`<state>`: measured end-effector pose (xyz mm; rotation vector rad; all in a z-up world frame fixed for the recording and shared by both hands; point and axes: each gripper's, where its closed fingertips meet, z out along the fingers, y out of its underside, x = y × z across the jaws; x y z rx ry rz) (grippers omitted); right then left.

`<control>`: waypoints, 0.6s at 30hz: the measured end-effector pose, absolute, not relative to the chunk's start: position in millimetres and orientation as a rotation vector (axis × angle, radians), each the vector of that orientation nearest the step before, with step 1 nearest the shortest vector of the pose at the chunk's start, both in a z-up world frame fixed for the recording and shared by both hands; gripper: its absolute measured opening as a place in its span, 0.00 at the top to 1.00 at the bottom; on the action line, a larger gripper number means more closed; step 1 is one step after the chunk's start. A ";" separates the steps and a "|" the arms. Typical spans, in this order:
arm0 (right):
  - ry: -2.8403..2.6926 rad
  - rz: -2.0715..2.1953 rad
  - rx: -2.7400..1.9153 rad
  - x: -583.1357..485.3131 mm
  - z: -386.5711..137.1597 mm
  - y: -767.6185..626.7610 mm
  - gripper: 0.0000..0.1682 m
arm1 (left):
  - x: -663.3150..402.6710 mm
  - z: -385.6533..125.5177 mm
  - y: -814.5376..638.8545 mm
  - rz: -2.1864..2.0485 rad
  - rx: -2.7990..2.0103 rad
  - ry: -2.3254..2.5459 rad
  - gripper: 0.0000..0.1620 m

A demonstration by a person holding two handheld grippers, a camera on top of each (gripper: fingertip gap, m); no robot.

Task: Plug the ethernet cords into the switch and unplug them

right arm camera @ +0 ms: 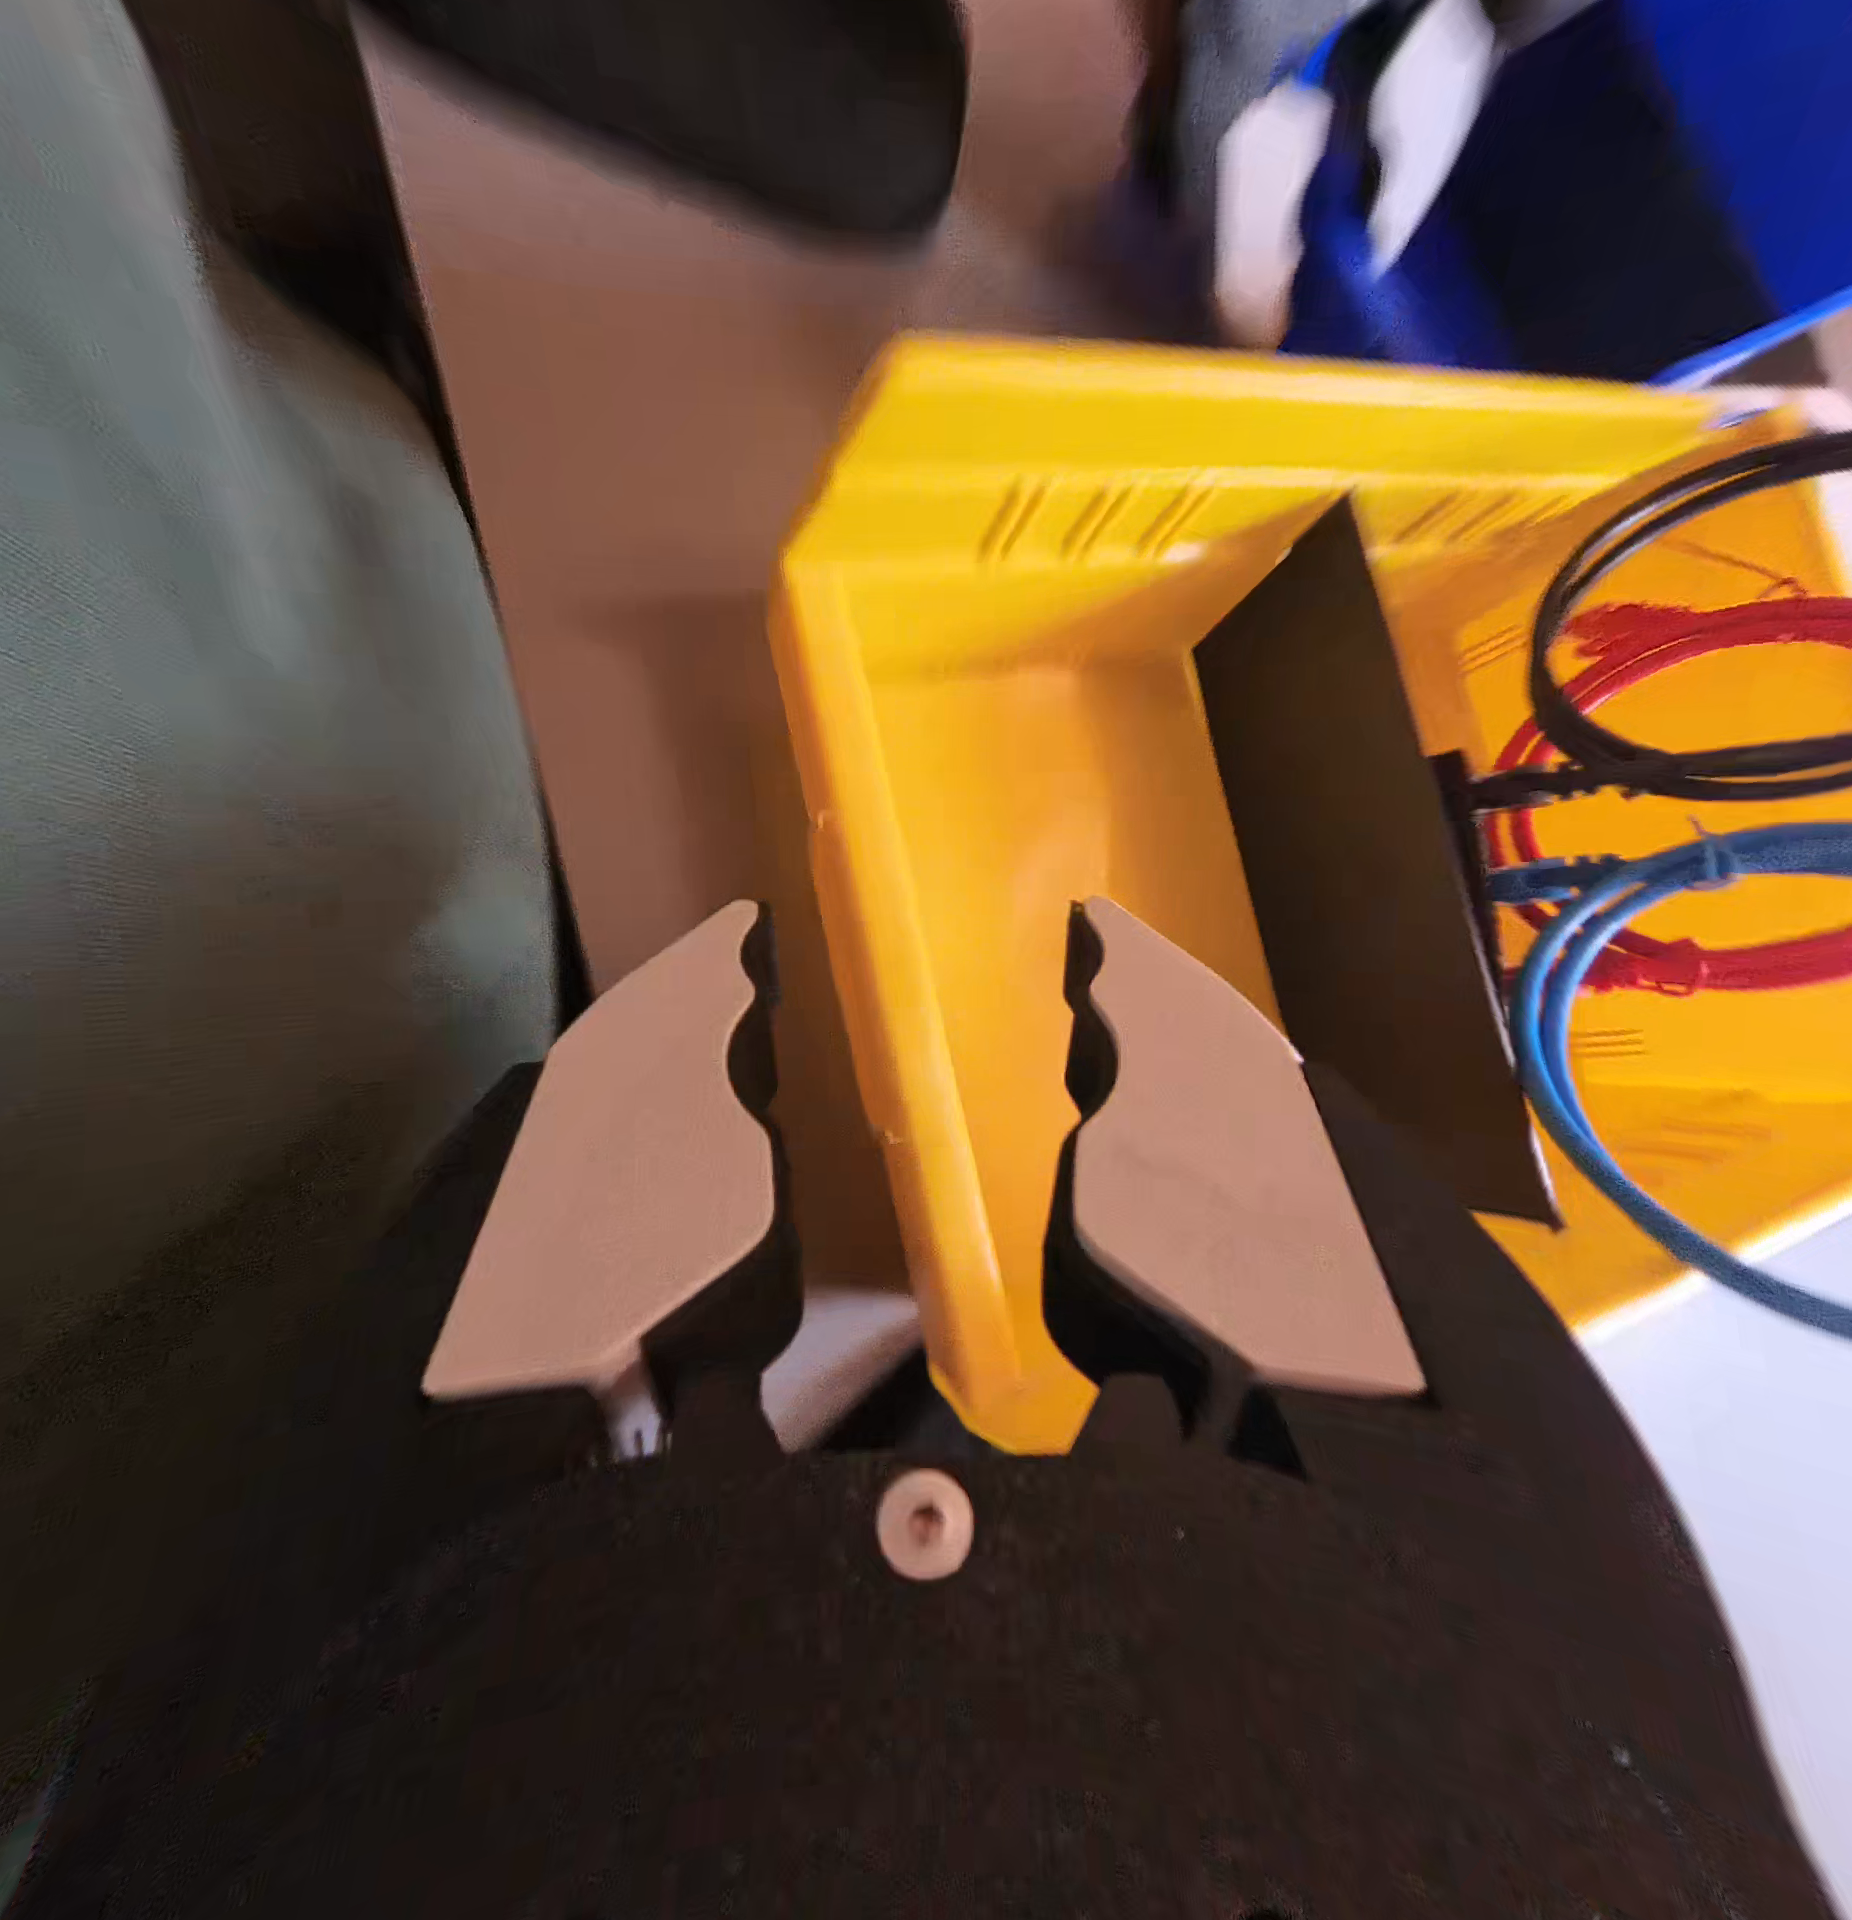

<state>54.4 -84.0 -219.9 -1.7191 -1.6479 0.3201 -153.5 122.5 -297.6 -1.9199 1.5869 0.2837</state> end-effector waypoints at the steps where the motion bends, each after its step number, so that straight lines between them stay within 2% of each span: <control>1: -1.552 0.433 -1.710 58.5 -200.8 -86.6 0.68 | -152.5 -297.4 116.4 0.284 -1.910 1.590 0.81; 3: -1.337 0.514 -1.699 78.1 -170.1 -80.4 0.68 | -150.6 -297.3 103.2 0.282 -1.885 1.601 0.81; 5: -1.145 0.440 -1.752 109.4 -164.0 -65.2 0.65 | -146.0 -297.1 89.0 0.261 -1.849 1.621 0.81; 9: -0.988 0.466 -1.974 131.2 -212.8 -65.5 0.54 | -132.5 -296.4 78.3 0.253 -1.766 1.666 0.81; 14: -0.783 0.534 -1.935 129.5 -210.7 -48.3 0.64 | -112.7 -295.0 91.4 0.265 -1.653 1.704 0.81; 18: -0.698 0.395 -1.945 156.1 -199.2 -36.7 0.55 | -94.9 -291.1 97.1 0.227 -1.523 1.735 0.80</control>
